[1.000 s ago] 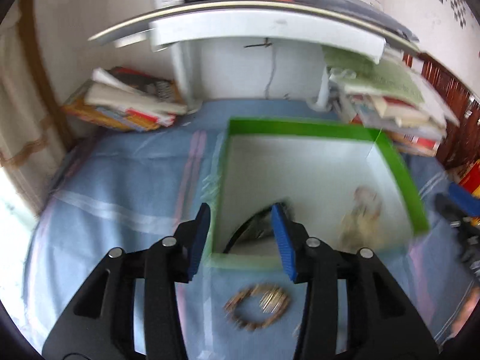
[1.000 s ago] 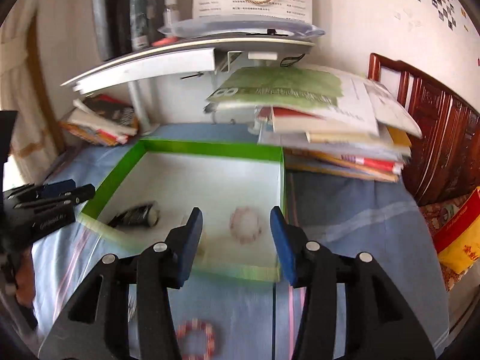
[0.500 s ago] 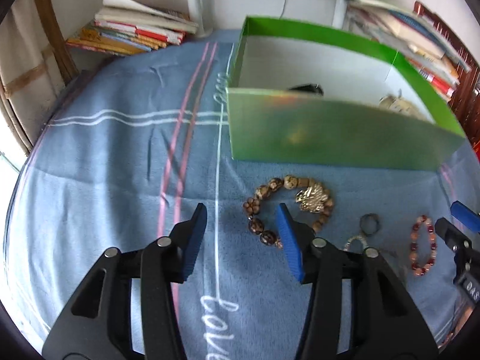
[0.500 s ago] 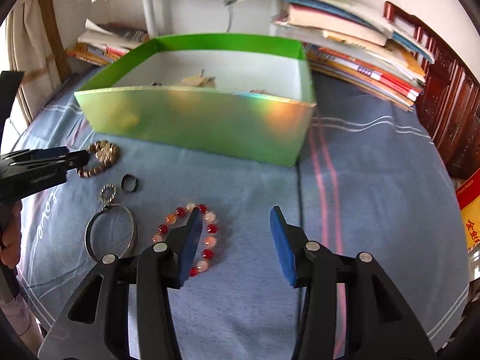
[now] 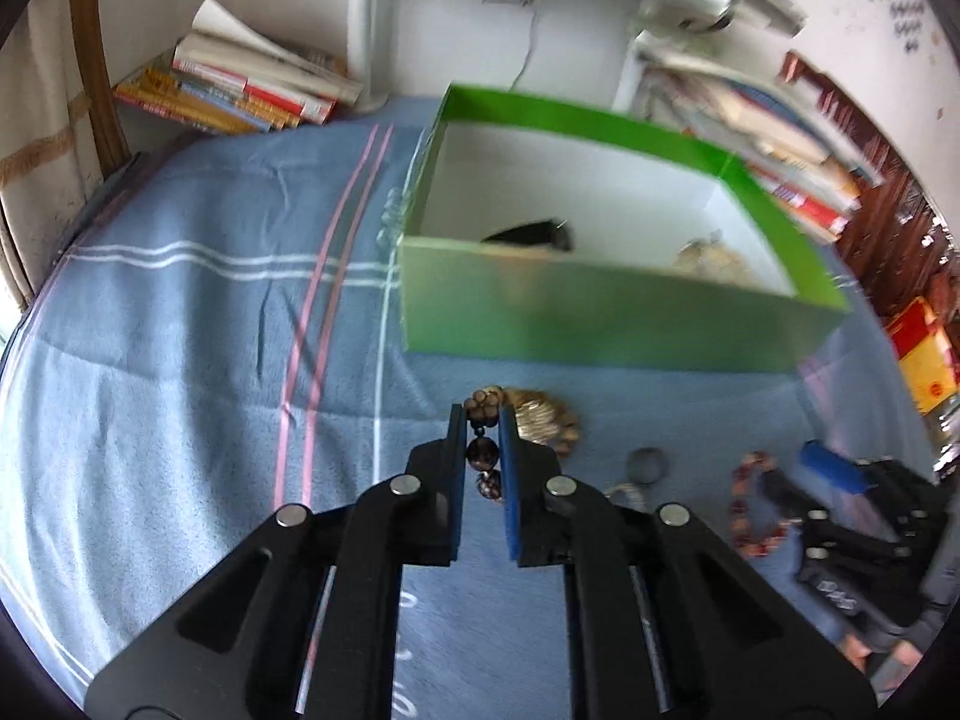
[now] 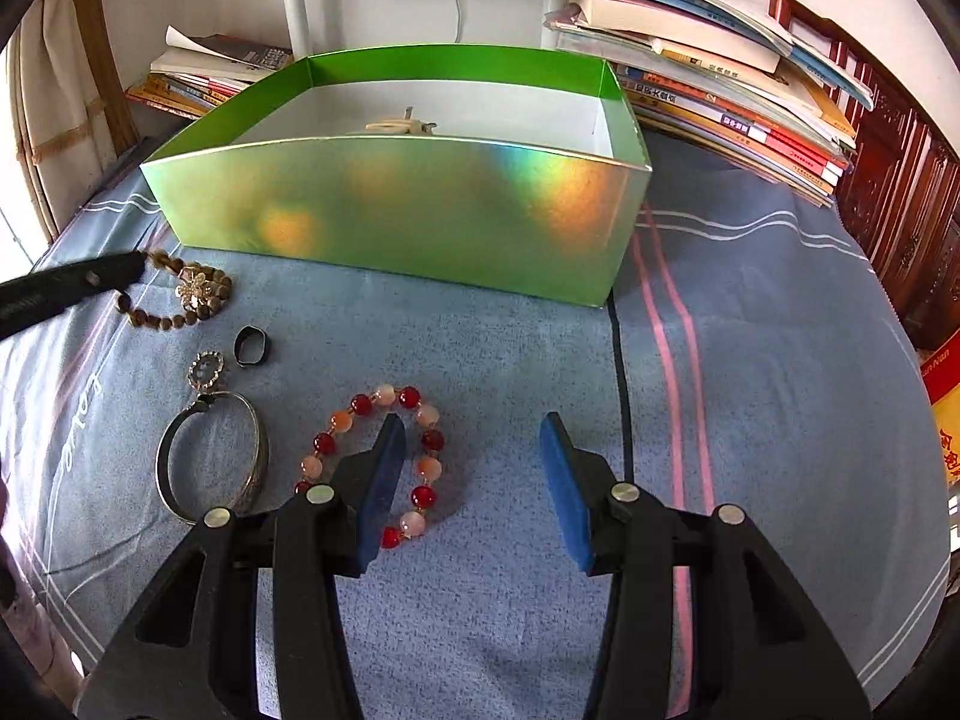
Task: Organize jewelry
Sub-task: 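Move the left tool to the wooden bead bracelet while the right tool moves to the red agate bracelet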
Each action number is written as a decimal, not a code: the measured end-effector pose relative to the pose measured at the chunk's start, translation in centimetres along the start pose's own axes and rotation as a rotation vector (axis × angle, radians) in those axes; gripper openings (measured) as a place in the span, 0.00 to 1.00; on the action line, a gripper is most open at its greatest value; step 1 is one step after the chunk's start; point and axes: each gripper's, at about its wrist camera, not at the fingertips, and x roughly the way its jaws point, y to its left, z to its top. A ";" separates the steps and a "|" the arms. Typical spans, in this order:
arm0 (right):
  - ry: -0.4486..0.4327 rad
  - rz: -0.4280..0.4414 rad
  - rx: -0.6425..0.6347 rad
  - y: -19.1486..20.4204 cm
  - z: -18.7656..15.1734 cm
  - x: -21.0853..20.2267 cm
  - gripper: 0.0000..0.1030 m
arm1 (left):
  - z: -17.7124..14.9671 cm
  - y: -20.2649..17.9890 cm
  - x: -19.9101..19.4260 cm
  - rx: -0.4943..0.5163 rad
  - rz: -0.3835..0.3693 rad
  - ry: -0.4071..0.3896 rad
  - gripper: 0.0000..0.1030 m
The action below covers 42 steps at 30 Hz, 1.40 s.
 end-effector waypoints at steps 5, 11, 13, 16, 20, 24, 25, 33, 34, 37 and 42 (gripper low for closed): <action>-0.004 -0.002 0.000 0.0 -0.1 0.0 0.45 | -0.4 -0.9 -4.2 0.017 -0.073 -0.074 0.11; -0.003 -0.002 0.001 -0.1 -0.1 -0.1 0.45 | -2.0 -0.7 -5.4 0.021 -0.058 -0.051 0.11; -0.004 0.000 -0.001 -0.1 -0.1 -0.1 0.45 | -3.2 -0.2 -4.9 0.012 -0.050 -0.023 0.11; -0.006 -0.005 -0.008 -0.1 -0.1 -0.1 0.45 | -4.9 0.7 -3.7 -0.004 -0.024 0.021 0.11; -0.019 -0.037 -0.045 0.6 -0.4 -0.5 0.44 | -6.2 1.4 -2.6 -0.012 0.013 0.050 0.11; -0.019 -0.024 -0.072 0.8 -1.0 -1.1 0.16 | -6.9 1.7 -2.2 -0.015 0.036 0.060 0.11; -0.017 -0.033 -0.079 0.8 -1.2 -1.3 0.13 | -7.1 1.8 -2.2 -0.016 0.041 0.061 0.11; -0.006 -0.075 -0.049 -0.5 -2.6 -2.4 0.13 | -8.3 1.9 -2.2 0.001 0.070 0.056 0.22; -0.008 -0.079 -0.041 -0.6 -2.6 -2.4 0.15 | -8.3 1.6 -2.2 0.006 0.075 0.057 0.24; -0.012 -0.080 -0.033 -0.7 -2.6 -2.3 0.20 | -8.7 0.6 -2.2 0.032 0.085 0.051 0.40; -0.012 -0.079 -0.032 -0.6 -2.1 -2.0 0.22 | -9.2 -0.7 -2.0 0.065 0.108 0.025 0.58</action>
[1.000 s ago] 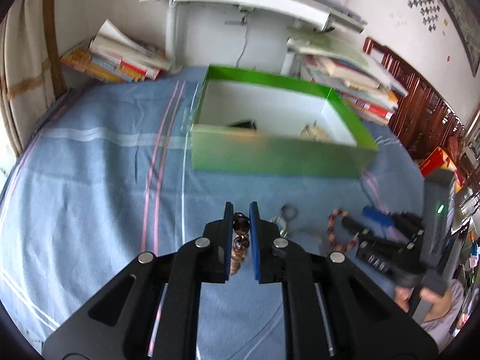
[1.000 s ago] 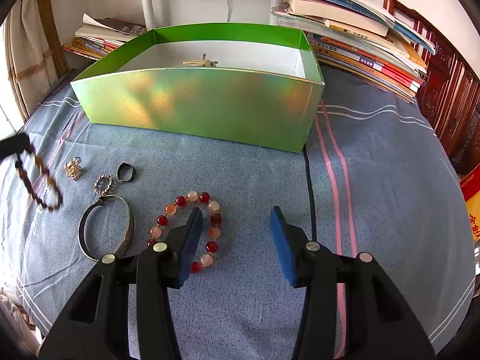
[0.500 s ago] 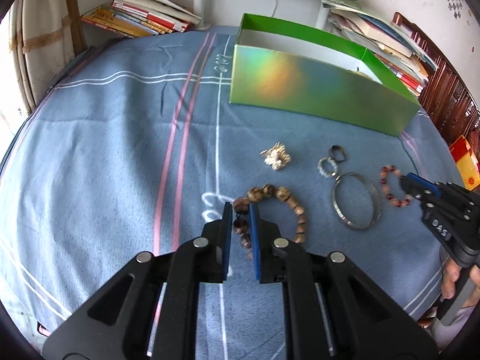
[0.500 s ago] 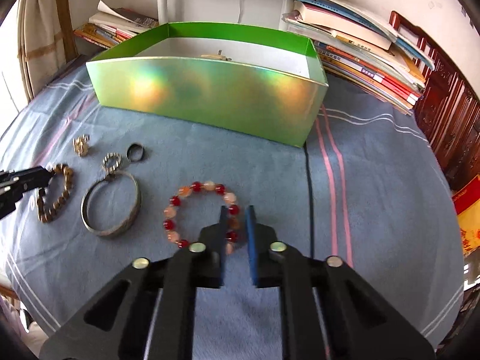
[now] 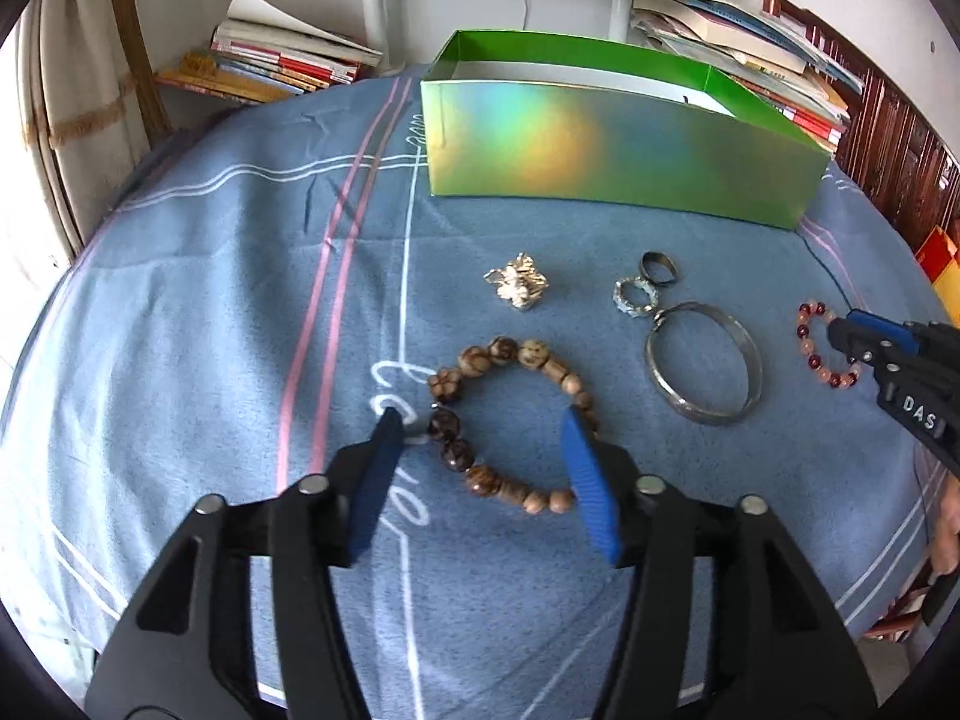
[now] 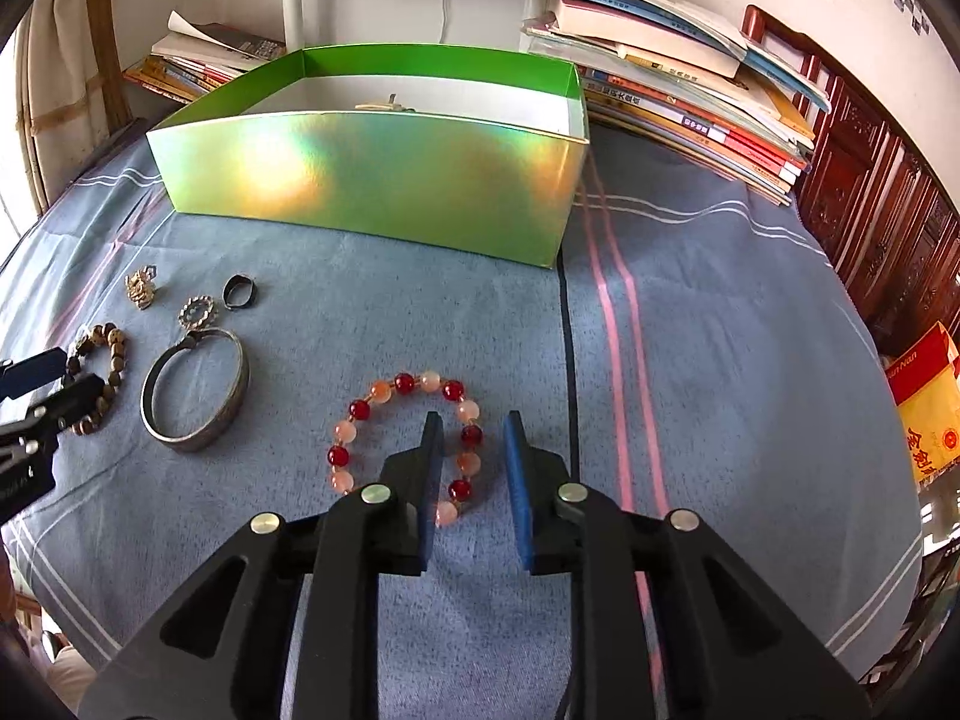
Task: Organize jewelry
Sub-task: 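Move the left tool to the wooden bead bracelet while the right tool moves to the red agate bracelet, then close the left tool on the wooden bead bracelet while the right tool closes on the agate bracelet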
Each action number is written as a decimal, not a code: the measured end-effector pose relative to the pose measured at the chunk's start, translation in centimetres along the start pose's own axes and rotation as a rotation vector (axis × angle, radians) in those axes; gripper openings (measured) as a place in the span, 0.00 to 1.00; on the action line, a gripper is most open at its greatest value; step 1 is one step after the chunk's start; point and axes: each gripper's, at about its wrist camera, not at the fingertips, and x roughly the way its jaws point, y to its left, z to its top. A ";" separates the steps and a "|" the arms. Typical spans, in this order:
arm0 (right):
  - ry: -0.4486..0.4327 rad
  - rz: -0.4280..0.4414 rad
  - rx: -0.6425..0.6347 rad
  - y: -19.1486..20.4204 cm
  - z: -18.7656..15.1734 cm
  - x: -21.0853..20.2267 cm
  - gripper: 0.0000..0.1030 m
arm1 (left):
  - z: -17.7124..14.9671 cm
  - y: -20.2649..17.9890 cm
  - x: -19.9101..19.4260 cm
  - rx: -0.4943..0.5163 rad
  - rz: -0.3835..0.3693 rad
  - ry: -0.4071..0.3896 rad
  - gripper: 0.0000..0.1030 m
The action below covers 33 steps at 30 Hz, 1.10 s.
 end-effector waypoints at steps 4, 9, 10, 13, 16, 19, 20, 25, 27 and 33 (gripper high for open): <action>-0.001 -0.016 -0.002 0.2 0.0 0.0 0.22 | 0.0 -0.2 0.0 0.005 -0.001 0.001 0.60; -0.006 -0.019 -0.002 0.2 -0.1 0.0 0.22 | -0.1 -0.1 0.0 0.001 0.000 0.005 0.63; -0.008 -0.020 -0.001 0.3 -0.1 0.0 0.22 | -0.2 -0.1 0.0 0.003 -0.001 0.005 0.63; -0.011 -0.021 0.005 0.3 -0.1 0.0 0.22 | -0.2 -0.1 -0.1 0.004 -0.001 0.005 0.64; -0.011 -0.016 0.014 0.2 -0.2 0.0 0.22 | -0.2 -0.1 -0.1 0.004 -0.001 0.003 0.63; -0.013 -0.016 0.021 0.1 -0.2 0.0 0.23 | -0.2 -0.2 -0.1 0.002 0.001 0.001 0.63; -0.013 -0.018 0.024 0.1 -0.2 0.0 0.25 | -0.2 -0.3 -0.1 0.002 0.001 0.001 0.63; -0.017 -0.022 0.042 -0.3 -0.3 0.1 0.32 | -0.4 -0.3 -0.1 0.001 0.002 -0.003 0.64; -0.018 -0.019 0.048 -0.4 -0.4 0.1 0.33 | -0.4 -0.3 -0.1 0.001 0.002 -0.003 0.65; -0.023 -0.022 0.057 -0.5 -0.5 0.1 0.35 | -0.4 -0.1 -0.1 0.001 0.002 -0.004 0.68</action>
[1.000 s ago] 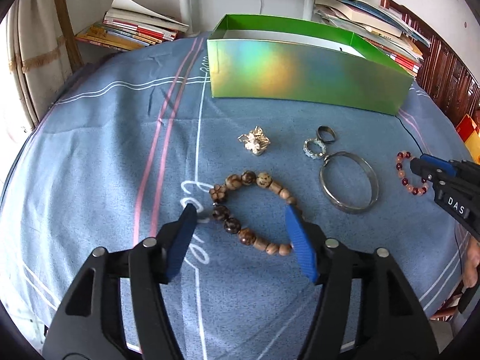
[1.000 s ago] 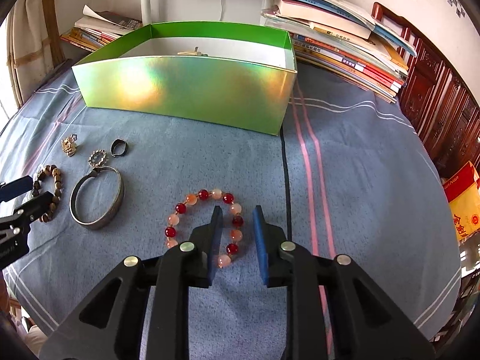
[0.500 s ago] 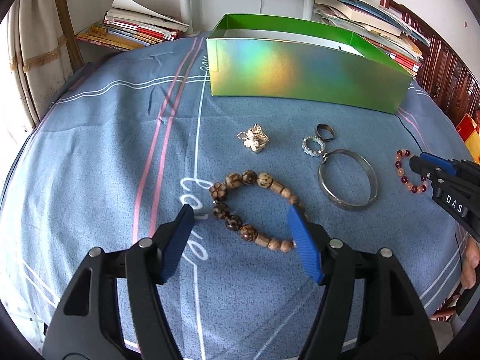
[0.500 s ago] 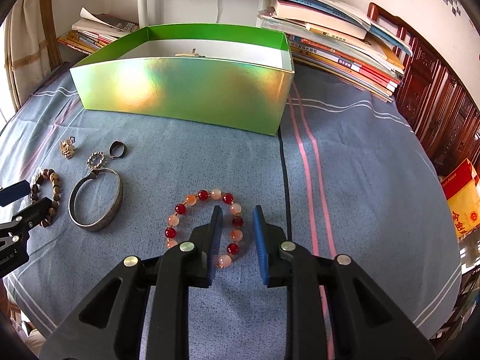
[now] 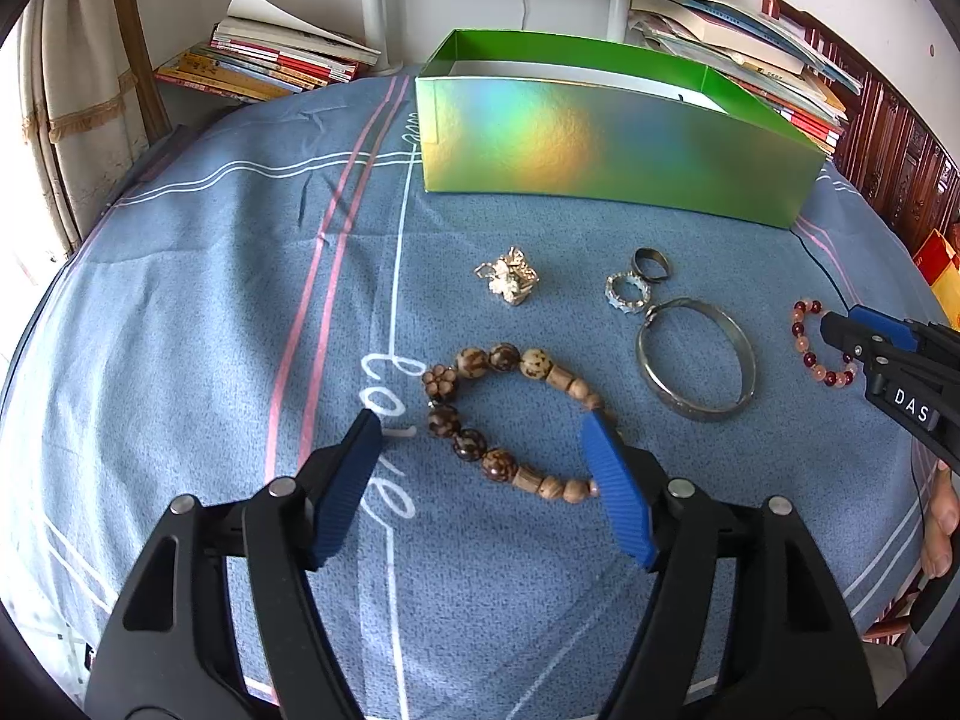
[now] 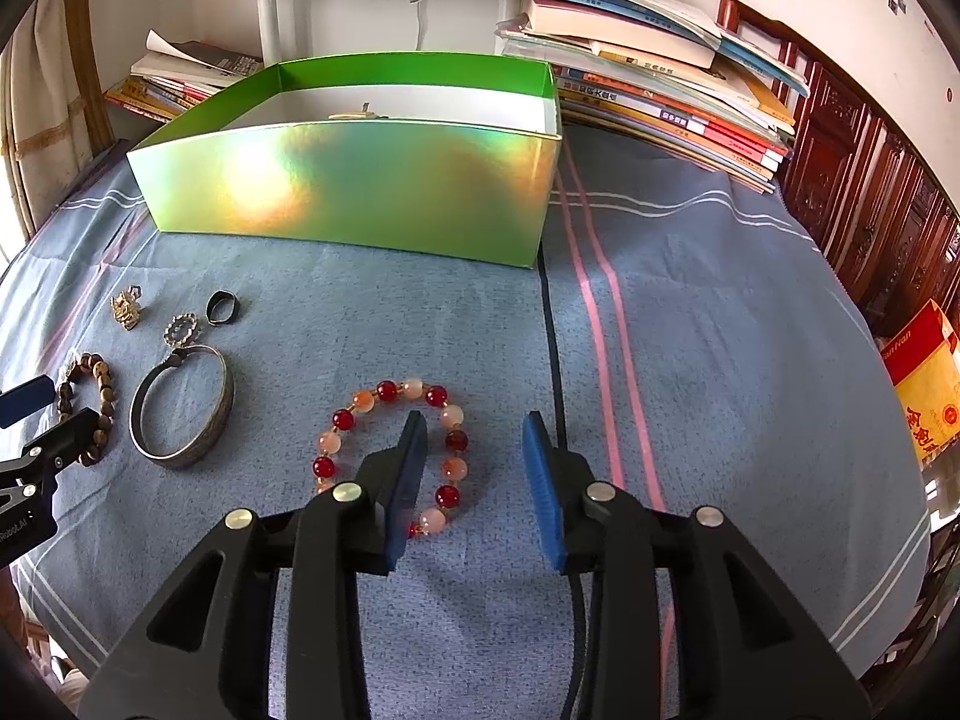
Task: Organize jewelry
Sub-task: 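Close the left tool on the wooden bead bracelet while the right tool closes on the agate bracelet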
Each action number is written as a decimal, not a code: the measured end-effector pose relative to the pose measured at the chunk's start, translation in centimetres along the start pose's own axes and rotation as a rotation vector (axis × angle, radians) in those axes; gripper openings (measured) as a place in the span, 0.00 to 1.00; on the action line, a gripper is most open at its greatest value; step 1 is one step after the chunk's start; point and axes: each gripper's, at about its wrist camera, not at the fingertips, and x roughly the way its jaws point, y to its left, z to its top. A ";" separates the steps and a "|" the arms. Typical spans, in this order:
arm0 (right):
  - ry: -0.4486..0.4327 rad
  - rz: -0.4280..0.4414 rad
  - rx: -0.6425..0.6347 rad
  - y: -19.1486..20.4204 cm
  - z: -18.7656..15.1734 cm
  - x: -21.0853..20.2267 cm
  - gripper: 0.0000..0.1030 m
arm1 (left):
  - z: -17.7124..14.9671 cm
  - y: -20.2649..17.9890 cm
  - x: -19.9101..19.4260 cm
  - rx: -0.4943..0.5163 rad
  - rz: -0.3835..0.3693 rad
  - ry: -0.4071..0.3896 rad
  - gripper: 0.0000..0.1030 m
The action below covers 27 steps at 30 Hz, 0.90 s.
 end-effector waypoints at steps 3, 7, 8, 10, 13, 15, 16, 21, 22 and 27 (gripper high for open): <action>-0.002 -0.011 0.011 -0.2 0.0 0.1 0.41 | 0.0 0.0 0.0 0.000 0.000 -0.001 0.68; -0.003 -0.005 0.021 -0.3 0.0 0.0 0.41 | 0.0 0.0 0.0 0.002 0.001 -0.001 0.68; -0.004 -0.007 0.020 -0.3 -0.1 0.0 0.41 | 0.0 0.0 0.0 0.001 0.001 -0.002 0.68; -0.006 -0.010 0.019 -0.2 -0.1 0.0 0.41 | 0.0 0.1 -0.1 0.001 0.000 -0.002 0.68; -0.007 -0.008 0.021 -0.3 -0.2 0.0 0.41 | 0.0 0.0 0.0 0.001 0.000 -0.002 0.69; -0.008 -0.008 0.022 -0.3 -0.2 0.0 0.41 | 0.0 0.0 0.0 0.001 0.000 -0.002 0.69; -0.008 -0.008 0.022 -0.3 -0.2 0.0 0.41 | 0.0 0.1 0.0 0.001 0.000 -0.002 0.69; -0.010 -0.009 0.023 -0.3 -0.2 -0.1 0.41 | -0.1 0.0 0.0 0.002 0.000 -0.002 0.69; -0.011 -0.009 0.023 -0.3 -0.2 -0.1 0.41 | -0.1 0.0 0.0 0.002 0.000 -0.002 0.69; -0.011 -0.008 0.022 -0.3 -0.2 -0.1 0.41 | -0.1 0.0 0.0 0.002 0.000 -0.002 0.69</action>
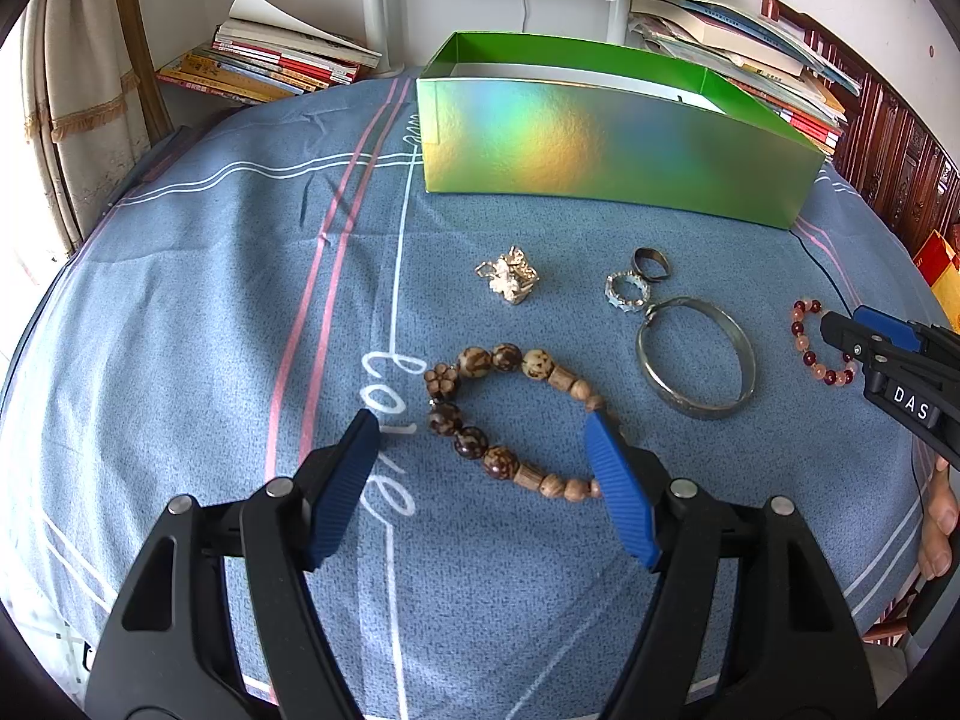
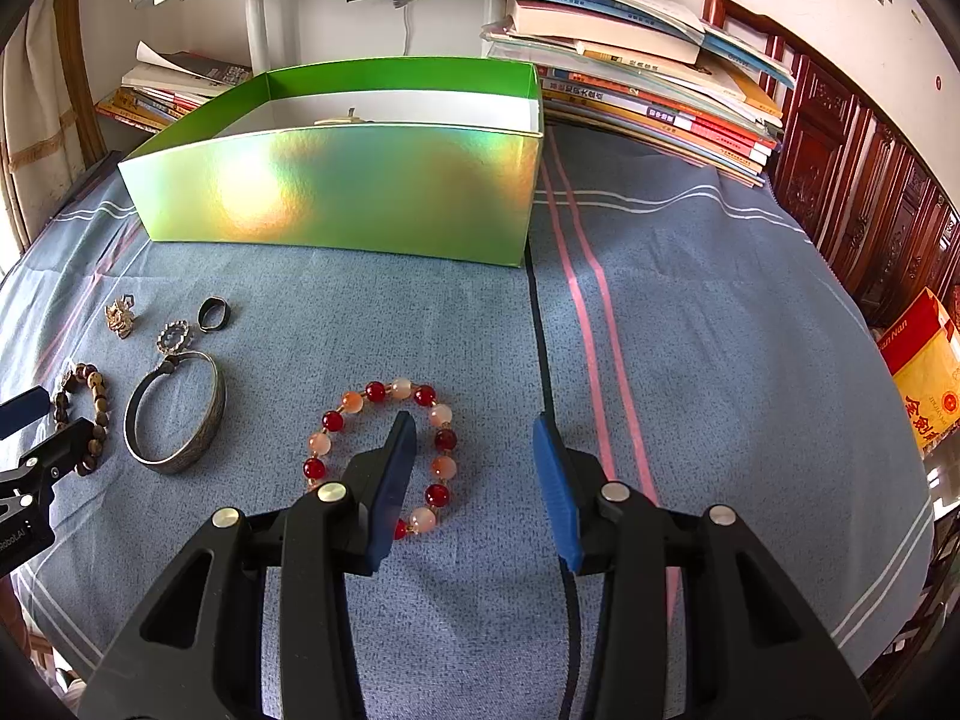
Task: Organize jewelry
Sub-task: 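Close the left tool on the wooden bead bracelet while the right tool closes on the agate bracelet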
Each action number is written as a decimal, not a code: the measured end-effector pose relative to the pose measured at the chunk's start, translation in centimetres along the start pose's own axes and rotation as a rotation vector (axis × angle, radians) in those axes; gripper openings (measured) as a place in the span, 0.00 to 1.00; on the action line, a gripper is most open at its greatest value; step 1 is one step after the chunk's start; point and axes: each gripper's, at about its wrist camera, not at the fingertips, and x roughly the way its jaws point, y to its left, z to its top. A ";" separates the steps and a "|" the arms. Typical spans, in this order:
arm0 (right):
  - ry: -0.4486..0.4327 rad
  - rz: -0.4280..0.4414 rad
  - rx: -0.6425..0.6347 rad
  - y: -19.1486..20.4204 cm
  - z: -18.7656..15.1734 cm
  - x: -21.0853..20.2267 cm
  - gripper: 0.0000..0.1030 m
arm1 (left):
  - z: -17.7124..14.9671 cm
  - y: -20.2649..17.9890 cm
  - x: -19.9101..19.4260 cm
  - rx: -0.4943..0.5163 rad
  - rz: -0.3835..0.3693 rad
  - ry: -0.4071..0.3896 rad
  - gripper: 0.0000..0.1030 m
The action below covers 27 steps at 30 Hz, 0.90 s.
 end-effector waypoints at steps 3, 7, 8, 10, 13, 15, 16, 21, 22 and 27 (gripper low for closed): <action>0.006 0.007 0.003 0.0 0.0 -0.1 0.40 | 0.0 0.0 0.0 0.000 0.001 0.001 0.69; 0.025 0.056 -0.001 0.2 -0.1 -0.4 0.25 | 0.2 -0.1 -0.3 0.011 -0.007 0.001 0.60; 0.025 0.059 -0.009 0.4 -0.1 -0.4 0.20 | 0.2 -0.2 -0.4 0.017 -0.012 -0.001 0.54; 0.024 0.060 -0.027 0.9 -0.3 -0.6 0.12 | 0.2 -0.5 -0.6 0.026 -0.020 -0.002 0.40; 0.021 0.048 -0.044 1.4 -0.4 -0.7 0.10 | 0.2 -1.0 -0.7 0.041 -0.035 -0.001 0.20; 0.023 0.052 -0.043 1.4 -0.4 -0.8 0.10 | 0.2 -1.2 -0.7 0.046 -0.040 0.000 0.12; 0.023 0.053 -0.042 1.3 -0.4 -0.8 0.10 | 0.2 -1.4 -0.7 0.049 -0.041 0.001 0.12; 0.028 0.056 -0.039 1.2 -0.7 -1.0 0.10 | 0.1 -1.6 -0.8 0.049 -0.043 0.006 0.11; 0.029 0.056 -0.037 1.2 -0.7 -1.0 0.10 | 0.1 -1.6 -0.8 0.049 -0.044 0.007 0.11; 0.020 0.055 -0.027 0.9 -0.8 -1.5 0.10 | -0.1 -1.9 -1.2 0.056 -0.049 0.003 0.11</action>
